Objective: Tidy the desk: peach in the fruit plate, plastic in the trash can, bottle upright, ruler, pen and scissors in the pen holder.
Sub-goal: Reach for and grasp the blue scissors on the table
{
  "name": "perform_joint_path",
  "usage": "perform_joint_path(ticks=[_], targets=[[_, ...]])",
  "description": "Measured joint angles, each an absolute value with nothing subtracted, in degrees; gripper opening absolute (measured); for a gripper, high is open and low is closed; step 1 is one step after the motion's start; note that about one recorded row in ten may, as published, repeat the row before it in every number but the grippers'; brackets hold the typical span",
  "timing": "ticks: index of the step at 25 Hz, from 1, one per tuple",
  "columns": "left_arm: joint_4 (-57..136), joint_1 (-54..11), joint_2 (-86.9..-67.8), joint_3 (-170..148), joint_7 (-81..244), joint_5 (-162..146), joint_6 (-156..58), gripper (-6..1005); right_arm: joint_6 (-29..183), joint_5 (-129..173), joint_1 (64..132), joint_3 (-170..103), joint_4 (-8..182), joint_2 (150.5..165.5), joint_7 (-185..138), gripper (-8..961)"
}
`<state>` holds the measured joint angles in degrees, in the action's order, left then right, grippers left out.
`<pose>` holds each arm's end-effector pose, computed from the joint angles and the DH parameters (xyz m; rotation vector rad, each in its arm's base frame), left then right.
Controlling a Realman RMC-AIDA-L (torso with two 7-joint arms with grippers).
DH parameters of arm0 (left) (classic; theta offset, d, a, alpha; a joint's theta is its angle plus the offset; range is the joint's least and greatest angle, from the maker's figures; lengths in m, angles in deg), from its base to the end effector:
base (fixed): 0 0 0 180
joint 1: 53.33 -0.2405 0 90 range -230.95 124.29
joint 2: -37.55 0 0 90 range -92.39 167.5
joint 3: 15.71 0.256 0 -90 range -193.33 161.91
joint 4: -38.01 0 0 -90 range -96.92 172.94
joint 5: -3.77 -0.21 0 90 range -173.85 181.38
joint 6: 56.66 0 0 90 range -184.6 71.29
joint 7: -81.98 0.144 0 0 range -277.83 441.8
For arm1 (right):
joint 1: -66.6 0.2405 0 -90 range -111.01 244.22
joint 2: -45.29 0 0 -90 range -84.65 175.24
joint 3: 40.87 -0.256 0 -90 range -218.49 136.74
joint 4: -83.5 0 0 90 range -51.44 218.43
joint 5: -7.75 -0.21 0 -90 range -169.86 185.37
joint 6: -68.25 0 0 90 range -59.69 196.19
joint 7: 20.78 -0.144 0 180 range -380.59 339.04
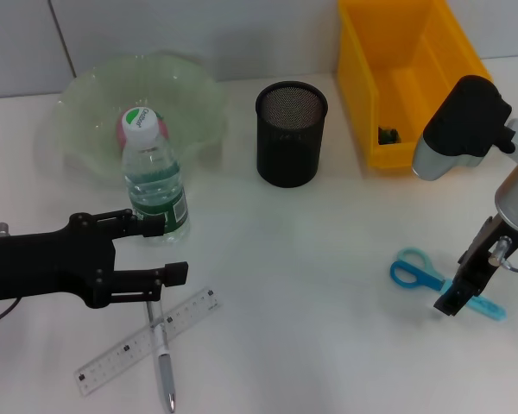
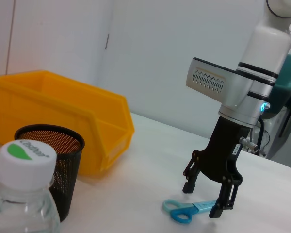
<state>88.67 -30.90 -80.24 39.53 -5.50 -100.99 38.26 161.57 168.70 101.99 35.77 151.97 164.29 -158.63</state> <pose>-0.2468 0.3027 0.0141 -2.8637 -0.5769 -0.7055 0.2361 0.3454 0.0071 -2.5596 0.9068 -0.8783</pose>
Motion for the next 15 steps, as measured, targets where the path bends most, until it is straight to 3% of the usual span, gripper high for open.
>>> perform_joint_path(ticks=[15], targets=[[88.73, -30.86, -80.13, 39.38, -5.64, -100.83, 38.36, 817, 161.39, 169.04, 102.11, 36.59, 151.72, 164.36, -158.22, 824]])
